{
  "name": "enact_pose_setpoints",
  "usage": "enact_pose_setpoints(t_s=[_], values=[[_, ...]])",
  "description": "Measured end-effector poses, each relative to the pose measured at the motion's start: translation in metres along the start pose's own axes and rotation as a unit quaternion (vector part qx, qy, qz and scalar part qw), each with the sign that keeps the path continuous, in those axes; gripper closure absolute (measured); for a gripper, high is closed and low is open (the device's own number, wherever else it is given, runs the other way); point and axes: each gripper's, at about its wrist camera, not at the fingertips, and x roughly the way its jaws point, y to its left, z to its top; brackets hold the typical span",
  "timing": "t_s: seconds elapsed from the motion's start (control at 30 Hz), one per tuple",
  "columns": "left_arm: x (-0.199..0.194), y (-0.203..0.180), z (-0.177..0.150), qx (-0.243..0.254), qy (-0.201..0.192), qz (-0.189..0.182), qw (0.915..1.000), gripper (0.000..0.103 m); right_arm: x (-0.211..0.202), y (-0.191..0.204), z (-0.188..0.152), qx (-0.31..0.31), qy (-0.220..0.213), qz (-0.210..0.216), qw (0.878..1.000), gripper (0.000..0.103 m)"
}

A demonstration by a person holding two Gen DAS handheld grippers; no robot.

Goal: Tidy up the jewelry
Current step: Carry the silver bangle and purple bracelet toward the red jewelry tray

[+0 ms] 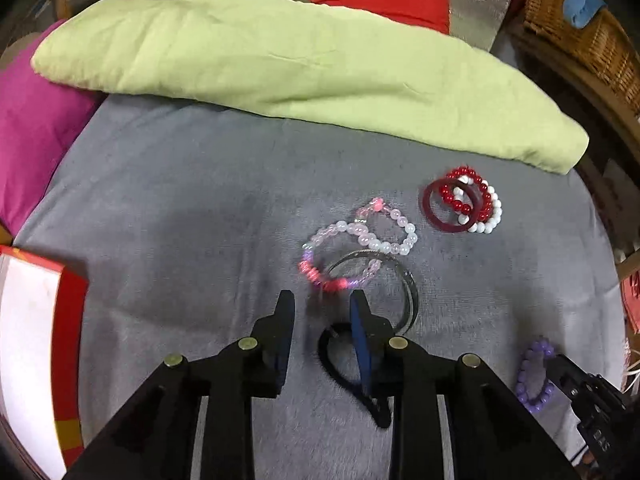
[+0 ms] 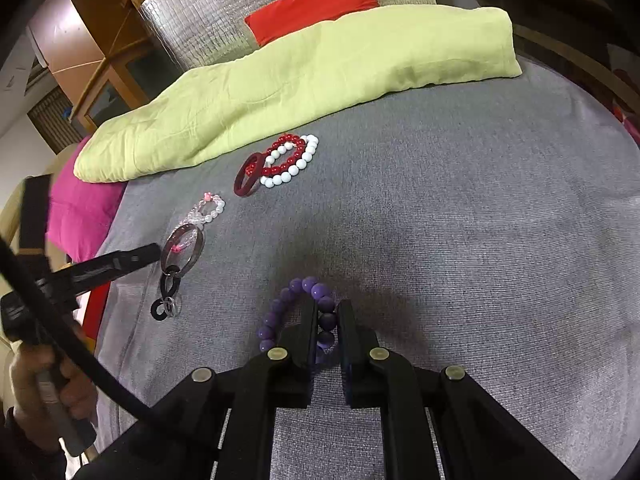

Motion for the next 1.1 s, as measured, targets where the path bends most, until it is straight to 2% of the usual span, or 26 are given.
enact_pose_setpoints(t_s=[0.03,0.07,0.1,0.13,0.33,0.5,0.6,0.77,0.9,0.97,1.1], values=[[0.005,-0.003,0.001,0.006,0.004,0.009,0.9999,0.075,0.001,0.000,0.000,-0.001,0.001,0.000,1.000,0.092],[0.011,-0.004,0.002,0.006,0.015,0.020,0.9997,0.082,0.002,0.000,0.000,-0.001,0.002,0.000,1.000,0.092],[0.015,-0.002,0.002,0.001,0.017,0.020,0.9996,0.099,0.002,0.000,0.001,0.000,0.001,0.001,1.000,0.092],[0.017,-0.001,0.003,-0.002,0.018,0.021,0.9996,0.100,0.003,0.000,0.001,0.000,0.001,0.000,1.000,0.092],[-0.016,0.011,-0.003,-0.018,-0.029,-0.022,0.9992,0.100,0.002,-0.001,0.002,0.001,-0.003,0.002,1.000,0.092],[-0.065,0.030,-0.023,-0.059,-0.080,-0.061,0.9932,0.100,-0.006,-0.002,0.003,0.006,-0.016,0.009,1.000,0.092],[-0.083,0.039,-0.047,-0.077,-0.097,-0.065,0.9902,0.100,-0.010,-0.001,0.003,0.009,-0.021,0.022,1.000,0.092],[-0.088,0.044,-0.082,-0.083,-0.105,-0.057,0.9894,0.100,-0.018,0.005,0.001,0.002,-0.029,0.032,0.999,0.092],[-0.084,0.045,-0.091,-0.078,-0.102,-0.059,0.9899,0.100,-0.022,0.007,-0.003,0.005,-0.025,0.045,0.999,0.092],[-0.089,0.044,-0.091,-0.070,-0.116,-0.050,0.9895,0.100,-0.028,0.006,-0.003,0.014,-0.031,0.054,0.998,0.092],[-0.090,0.043,-0.094,-0.069,-0.116,-0.058,0.9891,0.100,-0.045,0.005,-0.005,0.035,-0.043,0.073,0.996,0.092]])
